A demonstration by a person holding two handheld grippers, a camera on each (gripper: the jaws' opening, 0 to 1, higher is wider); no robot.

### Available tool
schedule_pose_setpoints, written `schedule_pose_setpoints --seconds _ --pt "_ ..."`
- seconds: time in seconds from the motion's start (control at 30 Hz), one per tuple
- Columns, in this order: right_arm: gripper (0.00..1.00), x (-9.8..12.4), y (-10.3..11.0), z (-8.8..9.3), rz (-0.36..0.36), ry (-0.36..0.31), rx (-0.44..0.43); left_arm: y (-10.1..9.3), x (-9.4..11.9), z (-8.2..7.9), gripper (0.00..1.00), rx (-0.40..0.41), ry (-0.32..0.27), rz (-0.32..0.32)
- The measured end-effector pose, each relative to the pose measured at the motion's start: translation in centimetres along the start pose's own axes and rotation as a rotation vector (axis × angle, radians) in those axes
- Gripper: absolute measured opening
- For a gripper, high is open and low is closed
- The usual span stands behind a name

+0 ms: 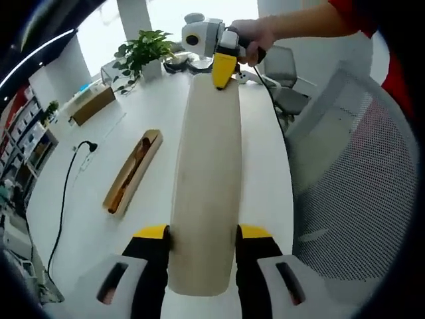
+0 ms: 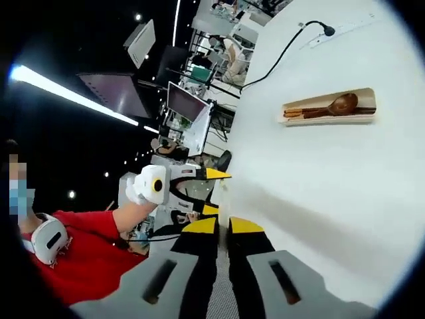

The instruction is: Arrange the utensils inside the cutlery case until each visible utensil rests in its matching compartment.

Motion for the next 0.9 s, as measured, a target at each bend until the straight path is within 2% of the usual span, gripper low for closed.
schedule_pose_setpoints --seconds 0.03,0.07,0.23,0.4,0.5,0.53,0.6,0.67,0.83,0.9 --pt "0.01 0.0 0.1 0.0 -0.003 0.002 -0.003 -0.3 0.1 0.0 0.39 0.015 0.001 0.018" --pt "0.01 0.0 0.3 0.2 -0.016 0.015 -0.017 -1.1 0.4 0.0 0.39 0.052 0.011 0.064" --pt "0.02 0.0 0.6 0.1 0.002 0.038 -0.026 -0.7 1.4 -0.5 0.39 0.045 0.032 0.073" --pt "0.04 0.4 1.0 -1.0 0.025 -0.024 -0.019 1.6 2.3 -1.7 0.39 0.005 0.052 0.071" --pt "0.08 0.9 -0.1 -1.6 0.127 -0.034 0.000 2.7 2.5 -2.7 0.39 -0.015 0.053 0.086" --pt "0.09 1.0 -0.4 -1.8 0.142 -0.040 0.006 3.1 2.5 -2.9 0.39 -0.023 0.055 0.089" --pt "0.10 1.3 -0.4 -2.2 0.139 -0.054 -0.002 4.0 2.2 -3.4 0.39 -0.070 0.059 0.078" --pt "0.10 1.7 -0.6 -2.9 0.154 -0.083 -0.003 4.7 1.8 -3.7 0.39 -0.080 0.067 0.083" --pt "0.11 2.4 -1.5 -4.3 0.205 -0.081 -0.038 6.5 0.8 -4.7 0.39 -0.127 0.088 0.118" --pt "0.11 2.9 -1.8 -5.5 0.215 -0.094 -0.046 7.7 0.2 -5.2 0.39 -0.147 0.092 0.123"
Point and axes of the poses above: the point that each gripper's makers call its tool centre point, and the gripper's own axes: x roughly backward along the fingers, y roughly to its left, z roughly out of its underside, the point moved 3 cm from there along x, roughly backward along the fingers, and after that the axes turned 7 degrees about -z, right-handed, at the moved point
